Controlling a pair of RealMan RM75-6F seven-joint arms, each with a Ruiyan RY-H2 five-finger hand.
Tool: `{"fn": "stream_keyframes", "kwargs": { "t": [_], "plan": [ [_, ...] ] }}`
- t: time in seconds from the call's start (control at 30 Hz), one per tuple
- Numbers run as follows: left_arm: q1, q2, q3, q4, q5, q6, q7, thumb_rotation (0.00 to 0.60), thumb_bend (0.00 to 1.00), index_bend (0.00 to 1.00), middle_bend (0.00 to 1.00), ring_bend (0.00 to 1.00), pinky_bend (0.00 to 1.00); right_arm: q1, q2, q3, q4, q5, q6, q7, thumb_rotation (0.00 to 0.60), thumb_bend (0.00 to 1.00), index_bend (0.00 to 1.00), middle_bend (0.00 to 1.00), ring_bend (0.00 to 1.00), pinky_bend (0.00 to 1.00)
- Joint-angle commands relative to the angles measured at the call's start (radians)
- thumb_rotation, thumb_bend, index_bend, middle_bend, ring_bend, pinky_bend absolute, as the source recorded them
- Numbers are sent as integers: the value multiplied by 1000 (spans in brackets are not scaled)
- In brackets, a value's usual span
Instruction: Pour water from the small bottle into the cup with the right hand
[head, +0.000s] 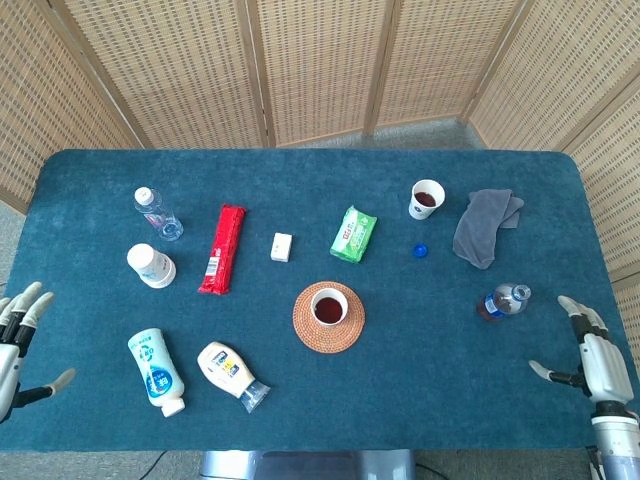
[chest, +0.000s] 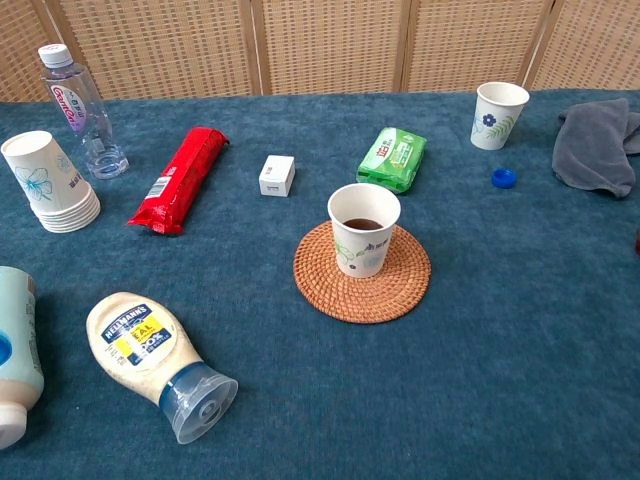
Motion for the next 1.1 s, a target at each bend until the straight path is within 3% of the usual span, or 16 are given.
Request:
{"fn": "stream_keyframes", "kwargs": {
  "t": [0.03,0.47,1.1],
  "plan": [
    [-4,9,-3,5,6,2,-18,600,146,0,0,0,0,10,-12,7,14,24,-28,2,600,0,0,0,0,0],
    [-6,20,0,27,13,2,-61,600,146,0,0,0,0,59,-89,67,124,86,-120,169,600,0,0,0,0,0],
    [-13,7,-6,29,-7,-15,-30,600,146,0,0,0,0,135,-195,96,250,62,-207,356,600,0,0,0,0,0]
  ]
}}
